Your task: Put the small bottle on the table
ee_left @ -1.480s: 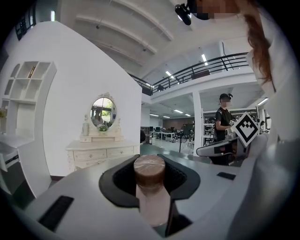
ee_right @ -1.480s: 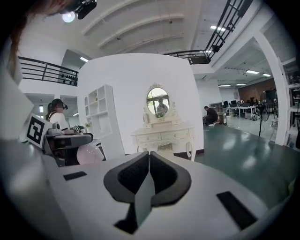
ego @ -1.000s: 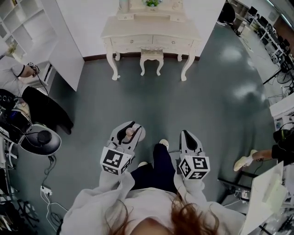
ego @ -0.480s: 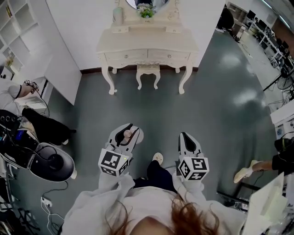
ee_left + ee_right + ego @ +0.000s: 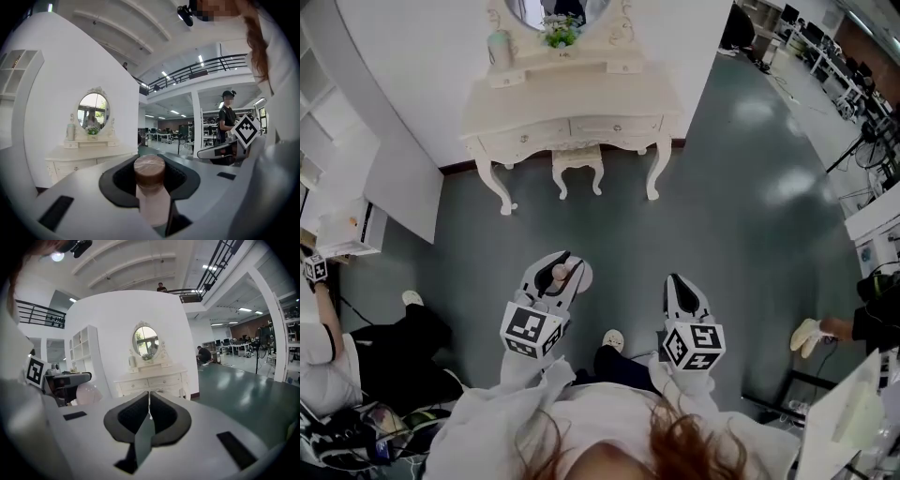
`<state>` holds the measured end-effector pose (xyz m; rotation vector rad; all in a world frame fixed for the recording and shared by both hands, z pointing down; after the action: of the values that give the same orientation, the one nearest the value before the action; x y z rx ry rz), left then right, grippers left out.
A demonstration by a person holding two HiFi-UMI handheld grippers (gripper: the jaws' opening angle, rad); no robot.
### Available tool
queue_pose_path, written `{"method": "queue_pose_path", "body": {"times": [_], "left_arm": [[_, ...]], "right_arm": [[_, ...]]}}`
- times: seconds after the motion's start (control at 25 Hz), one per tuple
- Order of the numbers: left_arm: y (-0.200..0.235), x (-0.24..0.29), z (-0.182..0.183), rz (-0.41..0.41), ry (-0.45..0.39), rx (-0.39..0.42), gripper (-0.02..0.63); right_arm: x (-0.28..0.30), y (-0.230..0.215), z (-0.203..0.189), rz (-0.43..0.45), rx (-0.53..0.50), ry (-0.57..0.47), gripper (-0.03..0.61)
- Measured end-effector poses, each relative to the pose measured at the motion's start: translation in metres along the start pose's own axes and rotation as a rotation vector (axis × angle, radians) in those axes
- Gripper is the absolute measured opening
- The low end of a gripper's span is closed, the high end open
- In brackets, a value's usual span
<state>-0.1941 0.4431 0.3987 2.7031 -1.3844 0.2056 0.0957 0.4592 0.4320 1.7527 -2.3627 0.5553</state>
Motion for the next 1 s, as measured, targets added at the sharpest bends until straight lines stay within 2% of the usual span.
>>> {"method": "queue_pose_path", "body": {"times": [0.52,1.0], "left_arm": [[0.004,0.077,0.007,-0.023,-0.013,0.010,0.125],[-0.002,0.096,0.000,-0.074,-0.007,-0.005,0.125]], "right_arm": [[0.041,-0.053,0.019,-0.017,0.010,-0.015,0.035],[0.052,-0.059,0.011,-0.035,0.039,0.000,0.035]]}}
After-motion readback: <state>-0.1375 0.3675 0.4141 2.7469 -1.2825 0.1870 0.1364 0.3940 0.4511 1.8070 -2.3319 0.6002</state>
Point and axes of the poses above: the fingertips, and each gripper's own axes: x forward along the fingers, y to its left, z out of its top, the point moved 10 cm from there along -x, backward along the fingers, and after that the axes turned 3 degrees about -z, right-handed, at the moved point
